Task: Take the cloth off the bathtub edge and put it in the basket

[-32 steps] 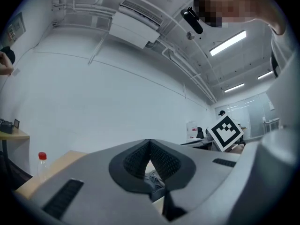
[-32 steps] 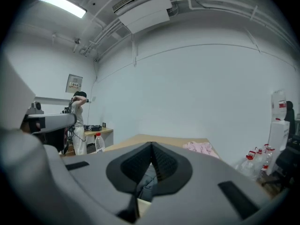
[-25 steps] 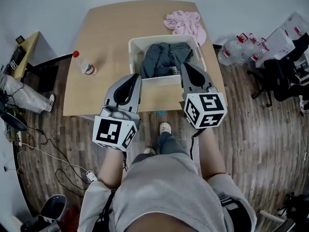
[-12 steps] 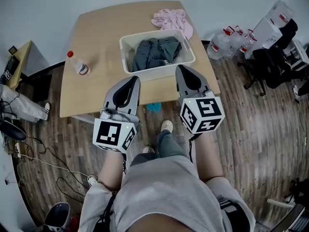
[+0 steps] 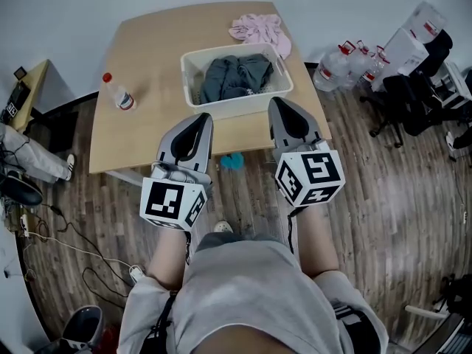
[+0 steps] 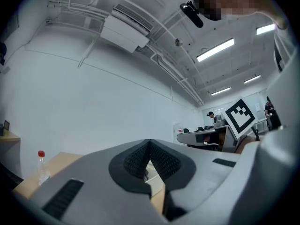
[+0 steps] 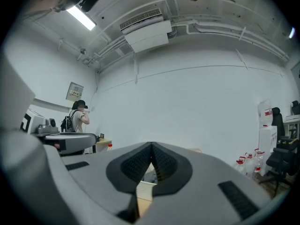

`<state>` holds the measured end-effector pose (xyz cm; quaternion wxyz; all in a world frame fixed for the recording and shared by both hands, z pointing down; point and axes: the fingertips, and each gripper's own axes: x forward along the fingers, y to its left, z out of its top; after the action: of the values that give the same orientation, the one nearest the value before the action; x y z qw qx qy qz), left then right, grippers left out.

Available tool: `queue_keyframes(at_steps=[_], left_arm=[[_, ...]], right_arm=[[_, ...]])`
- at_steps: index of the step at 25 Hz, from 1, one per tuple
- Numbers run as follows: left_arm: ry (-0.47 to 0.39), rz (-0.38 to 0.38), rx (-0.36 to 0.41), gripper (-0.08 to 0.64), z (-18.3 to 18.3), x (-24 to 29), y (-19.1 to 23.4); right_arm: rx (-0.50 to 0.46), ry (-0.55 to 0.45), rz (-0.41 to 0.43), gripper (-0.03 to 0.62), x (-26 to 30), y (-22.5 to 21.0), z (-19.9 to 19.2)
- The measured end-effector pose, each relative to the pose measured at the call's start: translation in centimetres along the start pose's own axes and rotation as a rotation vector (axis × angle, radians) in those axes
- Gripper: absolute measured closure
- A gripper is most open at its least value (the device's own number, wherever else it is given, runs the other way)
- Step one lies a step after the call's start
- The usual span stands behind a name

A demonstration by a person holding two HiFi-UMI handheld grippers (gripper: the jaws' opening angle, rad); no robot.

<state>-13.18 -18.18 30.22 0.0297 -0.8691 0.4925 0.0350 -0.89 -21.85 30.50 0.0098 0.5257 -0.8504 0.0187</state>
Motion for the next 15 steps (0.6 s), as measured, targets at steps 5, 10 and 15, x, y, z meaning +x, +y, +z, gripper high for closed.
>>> queue_keyframes(at_steps=[5, 10, 15], left_arm=[[-0.006, 0.005, 0.004, 0.546, 0.8, 0.3, -1.8], [-0.003, 0.004, 0.006, 0.546, 1.0, 0.3, -4.6], [0.007, 0.005, 0.011, 0.546, 1.1, -0.5, -7.2]], right_arm=[[-0.017, -0.027, 0.016, 0.583, -1.7, -0.5, 1.3], [-0.019, -0.035, 0.037, 0.583, -4.2, -1.3, 1.5], [-0.009, -0.026, 0.044, 0.583, -7.0, -2.0, 1.1]])
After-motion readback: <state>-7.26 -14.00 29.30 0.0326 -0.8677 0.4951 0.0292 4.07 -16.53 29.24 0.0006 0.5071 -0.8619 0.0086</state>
